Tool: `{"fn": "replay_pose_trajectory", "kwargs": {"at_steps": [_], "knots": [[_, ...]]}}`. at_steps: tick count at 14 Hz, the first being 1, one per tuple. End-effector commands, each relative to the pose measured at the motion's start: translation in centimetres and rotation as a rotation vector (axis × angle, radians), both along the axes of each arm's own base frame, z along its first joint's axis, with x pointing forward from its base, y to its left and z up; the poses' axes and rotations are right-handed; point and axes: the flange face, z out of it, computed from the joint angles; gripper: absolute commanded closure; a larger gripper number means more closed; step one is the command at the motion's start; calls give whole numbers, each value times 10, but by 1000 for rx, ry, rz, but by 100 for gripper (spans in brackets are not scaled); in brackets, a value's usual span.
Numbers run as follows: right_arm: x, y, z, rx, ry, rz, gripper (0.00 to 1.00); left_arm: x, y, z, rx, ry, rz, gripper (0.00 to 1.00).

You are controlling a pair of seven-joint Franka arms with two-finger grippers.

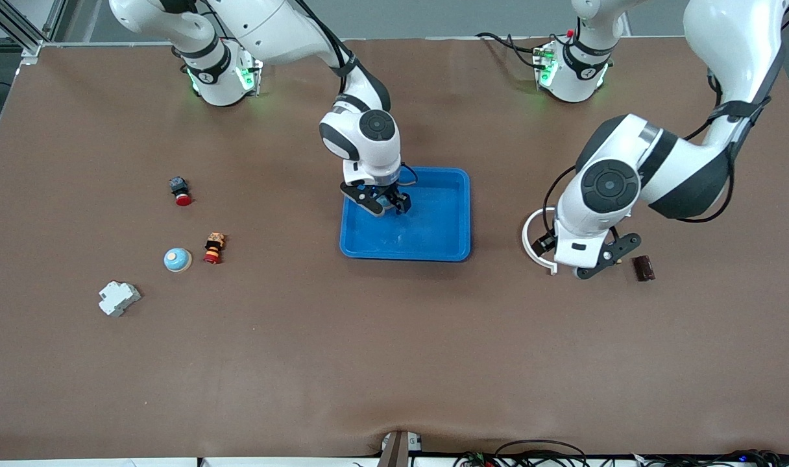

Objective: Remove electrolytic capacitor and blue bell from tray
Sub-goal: 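Place the capacitor by the valve while the right gripper grasps the bell, then retract the left gripper while the right gripper lifts the bell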

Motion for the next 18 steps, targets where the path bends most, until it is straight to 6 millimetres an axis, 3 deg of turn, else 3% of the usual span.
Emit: {"fn": "replay_pose_trajectory", "kwargs": {"at_steps": [1, 2, 3, 4, 6, 9, 11, 13, 14, 18], "knots": [[-1, 7, -1, -9, -21, -3, 0, 12, 11, 43, -30, 5, -49, 0], [-2, 9, -1, -9, -21, 0, 0, 14, 13, 51, -34, 6, -79, 0], [-4, 10, 0, -8, -22, 3, 9, 16, 18, 61, -32, 6, -95, 0], [-4, 10, 1, -8, -23, 3, 31, 18, 23, 74, -34, 2, -114, 0], [1, 8, 3, -5, -23, -5, 96, 26, 34, 93, -48, -8, -159, 0], [9, 7, 13, 2, -29, -18, 100, 32, 49, 100, -56, -10, -231, 0], [25, 0, 38, 5, -40, -28, 100, 40, 60, 120, -77, -39, -288, 0], [47, -16, 62, -21, -27, -2, 100, 45, 69, 122, -86, -46, -304, 0], [59, -27, 77, -38, -18, 29, 100, 46, 72, 119, -76, -37, -328, 0], [117, -98, 121, -45, 7, 129, 100, 33, 90, 153, -66, -39, -358, 0]]}}
